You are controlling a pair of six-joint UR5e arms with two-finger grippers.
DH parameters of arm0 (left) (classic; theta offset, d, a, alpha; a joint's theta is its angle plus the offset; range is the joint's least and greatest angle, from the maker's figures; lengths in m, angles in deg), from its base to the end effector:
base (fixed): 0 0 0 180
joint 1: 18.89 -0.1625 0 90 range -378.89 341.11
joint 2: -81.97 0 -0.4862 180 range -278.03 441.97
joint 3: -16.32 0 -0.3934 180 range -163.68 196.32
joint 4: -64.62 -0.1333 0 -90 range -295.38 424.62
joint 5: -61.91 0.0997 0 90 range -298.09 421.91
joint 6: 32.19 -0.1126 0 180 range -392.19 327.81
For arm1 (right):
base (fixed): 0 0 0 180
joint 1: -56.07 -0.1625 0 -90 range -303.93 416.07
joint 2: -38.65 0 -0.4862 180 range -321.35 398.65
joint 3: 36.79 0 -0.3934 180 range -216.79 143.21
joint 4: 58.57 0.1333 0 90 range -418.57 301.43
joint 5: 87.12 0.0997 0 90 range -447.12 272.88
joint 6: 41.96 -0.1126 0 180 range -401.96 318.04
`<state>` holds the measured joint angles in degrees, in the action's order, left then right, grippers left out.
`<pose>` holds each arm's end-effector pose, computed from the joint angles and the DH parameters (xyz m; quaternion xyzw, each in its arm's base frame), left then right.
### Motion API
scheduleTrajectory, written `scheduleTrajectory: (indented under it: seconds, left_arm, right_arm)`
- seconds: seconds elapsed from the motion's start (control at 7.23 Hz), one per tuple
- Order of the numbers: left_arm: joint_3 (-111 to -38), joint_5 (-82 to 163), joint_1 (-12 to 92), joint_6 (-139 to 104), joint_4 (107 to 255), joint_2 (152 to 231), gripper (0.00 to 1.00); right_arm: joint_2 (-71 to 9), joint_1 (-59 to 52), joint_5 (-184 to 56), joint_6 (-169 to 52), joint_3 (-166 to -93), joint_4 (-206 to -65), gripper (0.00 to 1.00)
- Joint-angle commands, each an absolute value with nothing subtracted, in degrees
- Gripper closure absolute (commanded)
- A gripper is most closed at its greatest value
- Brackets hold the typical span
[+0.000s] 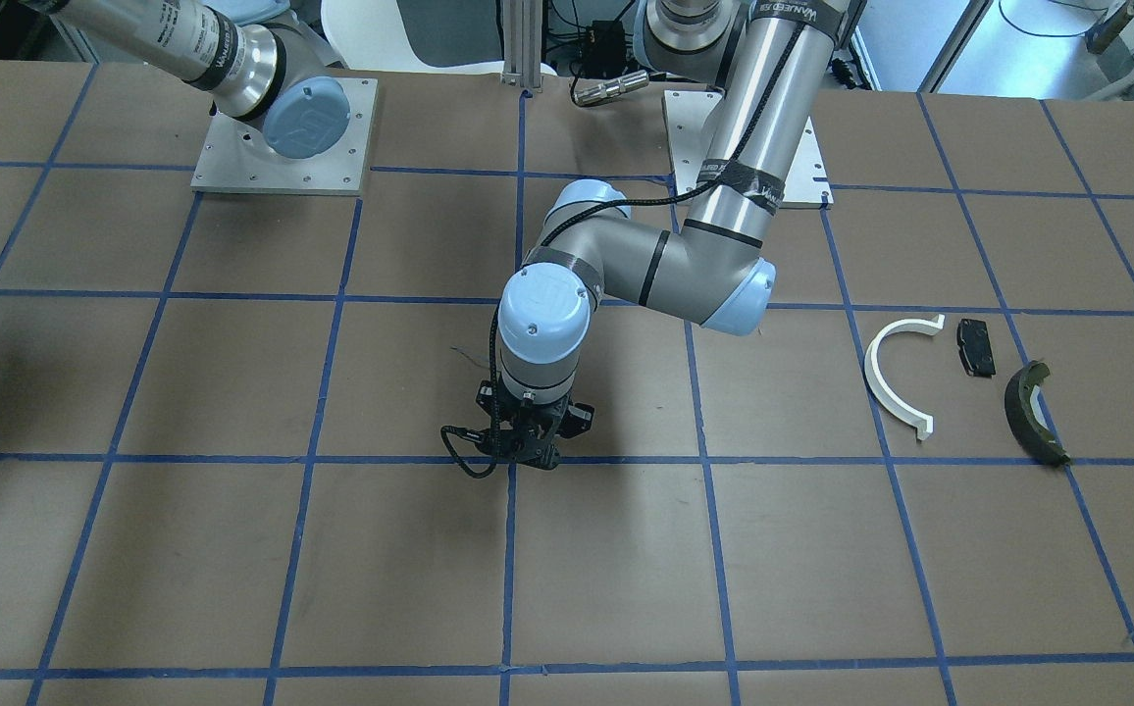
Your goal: Place bearing gear from tray to pile
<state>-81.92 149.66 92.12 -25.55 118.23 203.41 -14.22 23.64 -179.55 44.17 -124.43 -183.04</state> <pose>-0.3614 -0.5569 0.2081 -0.1244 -0.9916 -0.0326 0.0122 -0.5352 -0.4923 0.2128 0.2467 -0.9689 -0.0210 0.0041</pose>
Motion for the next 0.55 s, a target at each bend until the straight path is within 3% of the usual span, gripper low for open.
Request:
scheduleTrajectory:
  seconds: [0.0, 0.14, 0.41]
  left_arm:
    - [-81.42, 149.45, 92.12, -25.60, 118.50, 203.26, 1.00]
    - [-81.07, 149.54, 91.77, -25.60, 118.59, 202.48, 1.00]
    - [-78.62, 150.32, 87.58, -25.69, 127.49, 199.33, 1.00]
  right_arm:
    - [-14.26, 23.64, -179.49, 44.26, -124.51, -183.73, 0.38]
    - [-14.35, 23.64, -179.58, 44.00, -124.42, -183.73, 0.68]
    - [-14.26, 23.64, -179.49, 43.73, -124.51, -183.73, 0.85]
